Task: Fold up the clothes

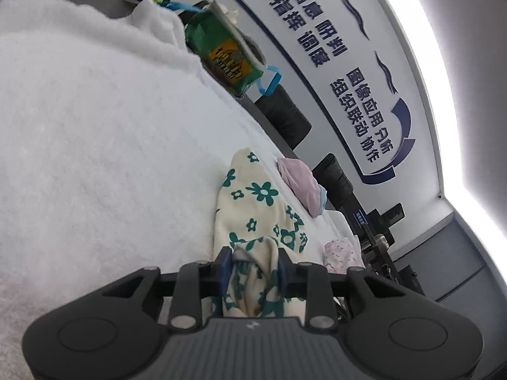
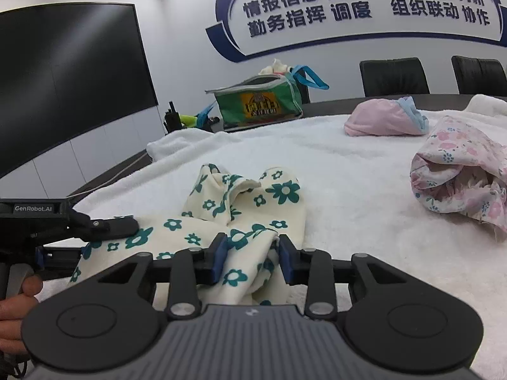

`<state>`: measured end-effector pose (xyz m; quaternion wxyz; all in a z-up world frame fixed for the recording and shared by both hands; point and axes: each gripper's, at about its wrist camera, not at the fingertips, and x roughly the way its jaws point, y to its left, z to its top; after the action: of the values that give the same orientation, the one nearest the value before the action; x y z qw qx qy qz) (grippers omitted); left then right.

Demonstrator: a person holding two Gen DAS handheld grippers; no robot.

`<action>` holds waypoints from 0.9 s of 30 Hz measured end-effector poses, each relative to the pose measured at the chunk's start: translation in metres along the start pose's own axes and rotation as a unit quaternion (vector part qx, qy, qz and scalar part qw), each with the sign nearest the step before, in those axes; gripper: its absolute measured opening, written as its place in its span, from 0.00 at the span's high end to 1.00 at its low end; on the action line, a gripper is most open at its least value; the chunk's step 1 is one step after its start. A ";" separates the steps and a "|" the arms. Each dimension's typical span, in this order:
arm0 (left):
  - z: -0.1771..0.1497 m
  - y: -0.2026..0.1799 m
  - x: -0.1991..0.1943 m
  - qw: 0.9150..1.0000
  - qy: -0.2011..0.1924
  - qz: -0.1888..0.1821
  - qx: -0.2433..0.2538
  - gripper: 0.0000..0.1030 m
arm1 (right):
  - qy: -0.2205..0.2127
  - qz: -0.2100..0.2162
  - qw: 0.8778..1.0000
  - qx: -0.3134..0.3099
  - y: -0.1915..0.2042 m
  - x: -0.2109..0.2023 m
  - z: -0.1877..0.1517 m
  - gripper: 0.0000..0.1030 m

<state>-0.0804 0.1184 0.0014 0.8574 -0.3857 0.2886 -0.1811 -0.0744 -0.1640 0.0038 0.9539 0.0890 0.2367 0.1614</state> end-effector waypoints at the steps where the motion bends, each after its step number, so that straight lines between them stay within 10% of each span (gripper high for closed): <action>1: -0.001 0.001 0.000 1.000 0.000 -0.004 -0.002 0.75 | 0.000 -0.002 1.000 -0.001 0.000 0.000 0.000 0.67; 5: 0.001 0.020 0.005 0.998 0.019 -0.029 -0.052 0.77 | 0.004 -0.013 1.000 -0.005 0.002 0.000 0.000 0.69; 14: 0.006 -0.007 -0.038 0.998 -0.052 -0.006 0.045 0.64 | -0.033 -0.037 0.999 -0.012 0.003 -0.027 0.007 0.55; 19: -0.012 -0.069 -0.066 0.961 -0.160 0.044 0.219 0.66 | -0.093 -0.057 0.993 -0.053 0.020 -0.061 0.018 0.77; 21: -0.027 -0.087 -0.046 0.949 -0.145 0.073 0.271 0.74 | -0.088 -0.046 0.992 -0.072 0.034 -0.058 0.019 0.81; 27: -0.043 -0.078 0.001 0.949 -0.080 0.143 0.269 0.89 | 0.005 -0.099 0.985 -0.141 0.061 0.000 0.003 0.89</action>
<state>-0.1138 0.0447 0.0377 0.9666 -0.1085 0.2117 -0.0959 -0.0888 -0.1077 0.0213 0.9670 -0.0705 0.2239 0.0987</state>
